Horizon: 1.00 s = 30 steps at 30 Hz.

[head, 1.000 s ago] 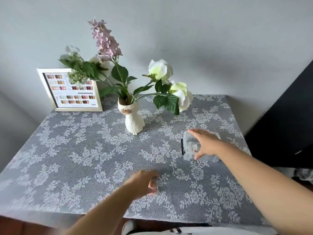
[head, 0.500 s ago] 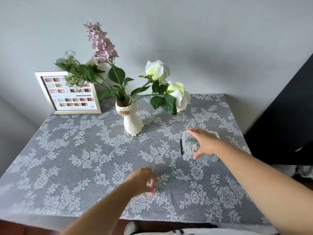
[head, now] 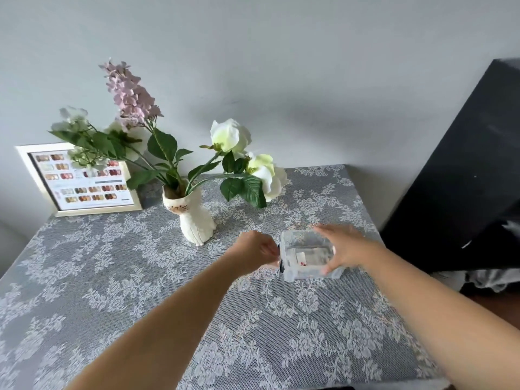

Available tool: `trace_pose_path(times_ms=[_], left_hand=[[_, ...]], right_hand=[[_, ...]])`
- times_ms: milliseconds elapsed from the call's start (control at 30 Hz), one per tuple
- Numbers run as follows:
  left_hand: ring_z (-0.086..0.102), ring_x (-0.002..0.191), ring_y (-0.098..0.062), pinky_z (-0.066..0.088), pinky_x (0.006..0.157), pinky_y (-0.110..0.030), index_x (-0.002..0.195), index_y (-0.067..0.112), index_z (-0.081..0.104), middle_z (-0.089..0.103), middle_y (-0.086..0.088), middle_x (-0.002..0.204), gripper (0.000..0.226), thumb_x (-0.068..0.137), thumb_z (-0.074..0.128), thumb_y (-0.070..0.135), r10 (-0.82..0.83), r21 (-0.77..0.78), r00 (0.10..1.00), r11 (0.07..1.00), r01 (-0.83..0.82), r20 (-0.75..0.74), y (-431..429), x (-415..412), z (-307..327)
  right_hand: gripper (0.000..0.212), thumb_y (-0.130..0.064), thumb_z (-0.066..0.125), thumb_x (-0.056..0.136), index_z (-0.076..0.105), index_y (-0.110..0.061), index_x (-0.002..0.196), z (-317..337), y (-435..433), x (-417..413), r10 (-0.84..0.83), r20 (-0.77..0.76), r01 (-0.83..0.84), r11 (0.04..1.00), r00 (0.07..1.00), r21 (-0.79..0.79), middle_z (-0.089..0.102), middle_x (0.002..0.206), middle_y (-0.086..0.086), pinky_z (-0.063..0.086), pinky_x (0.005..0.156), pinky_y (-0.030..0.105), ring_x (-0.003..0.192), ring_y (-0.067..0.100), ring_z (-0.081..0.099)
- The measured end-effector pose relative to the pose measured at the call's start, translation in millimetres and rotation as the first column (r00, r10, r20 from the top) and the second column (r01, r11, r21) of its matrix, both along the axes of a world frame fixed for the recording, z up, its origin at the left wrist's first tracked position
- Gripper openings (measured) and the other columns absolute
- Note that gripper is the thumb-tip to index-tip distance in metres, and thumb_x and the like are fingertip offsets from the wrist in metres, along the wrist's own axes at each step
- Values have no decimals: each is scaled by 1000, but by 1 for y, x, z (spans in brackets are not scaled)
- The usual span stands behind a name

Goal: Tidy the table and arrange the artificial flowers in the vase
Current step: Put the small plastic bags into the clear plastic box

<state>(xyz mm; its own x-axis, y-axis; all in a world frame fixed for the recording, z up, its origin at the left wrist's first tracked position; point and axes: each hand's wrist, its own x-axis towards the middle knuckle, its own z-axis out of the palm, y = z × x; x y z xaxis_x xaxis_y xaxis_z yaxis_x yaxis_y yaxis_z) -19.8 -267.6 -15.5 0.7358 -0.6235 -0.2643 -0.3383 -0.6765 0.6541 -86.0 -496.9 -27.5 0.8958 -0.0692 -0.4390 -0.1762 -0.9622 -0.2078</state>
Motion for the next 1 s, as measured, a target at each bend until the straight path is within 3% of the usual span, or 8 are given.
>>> trace_pose_path(times_ms=[100, 200, 467, 633, 733, 833, 933, 1000], left_hand=[[66, 84, -12, 53, 76, -18, 88, 13, 68, 71, -1, 92, 7, 81, 67, 14, -7, -13, 1000, 1000, 7, 25, -33, 4, 5], [63, 80, -9, 49, 74, -14, 90, 11, 68, 71, -3, 95, 9, 82, 67, 13, -42, 3, 998, 999, 42, 56, -58, 4, 1], [65, 98, -16, 50, 93, -27, 99, 10, 67, 70, -6, 108, 18, 82, 66, 10, -170, 119, 982, 980, 160, 78, -74, 2, -19], [59, 105, -15, 46, 93, -29, 105, 22, 65, 63, 2, 118, 28, 78, 71, 20, -85, 83, 979, 994, 70, 186, -59, 6, -20], [56, 111, -13, 42, 101, -30, 107, 24, 63, 62, 4, 120, 31, 78, 72, 24, -41, 33, 969, 999, 34, 244, -40, 9, -16], [55, 112, -10, 40, 104, -27, 110, 24, 62, 61, 5, 122, 32, 79, 71, 24, 31, -26, 966, 999, -25, 255, -13, 12, -13], [54, 114, -10, 39, 106, -28, 110, 25, 62, 59, 7, 124, 32, 79, 70, 27, 108, -49, 964, 994, -99, 243, 22, 16, -11], [54, 113, -11, 40, 104, -28, 109, 24, 62, 60, 6, 122, 32, 79, 71, 26, 169, -64, 959, 985, -158, 229, 50, 19, -11]], right_hand=[[111, -35, 78, 63, 5, -27, 147, 0, 0, -7, -33, 35, 30, 995, 999, 91, 11, 155, -7, 5, 113, 41, 141, 19, 12], [111, -36, 79, 63, 7, -26, 147, 0, -2, -8, -32, 52, 27, 996, 998, 84, 14, 155, -6, 8, 114, 44, 140, 19, 15], [113, -36, 83, 54, 15, -30, 144, -9, -4, -6, -101, 86, 89, 987, 991, 130, 27, 151, -6, 19, 113, 51, 135, 21, 30], [118, -44, 83, 55, 8, -32, 145, -10, -6, -3, -79, 39, 74, 989, 996, 127, 15, 156, -1, 8, 114, 54, 142, 23, 13], [111, -50, 78, 60, 6, -39, 144, -3, 5, 0, -162, 43, 150, 966, 986, 209, 3, 157, 1, 4, 114, 56, 143, 33, 1], [90, -41, 74, 70, 22, -35, 143, 3, 27, 5, -191, 155, 140, 946, 969, 291, 20, 154, -2, 35, 101, 40, 136, 30, 29], [75, -38, 74, 72, 36, -32, 137, 3, 57, 14, -229, 194, 124, 889, 954, 440, 33, 149, -2, 36, 106, 41, 124, 18, 46], [73, -39, 72, 72, 38, -30, 136, 0, 80, 22, -205, 190, 95, 877, 960, 470, 35, 148, -3, 35, 108, 41, 125, 16, 45]])
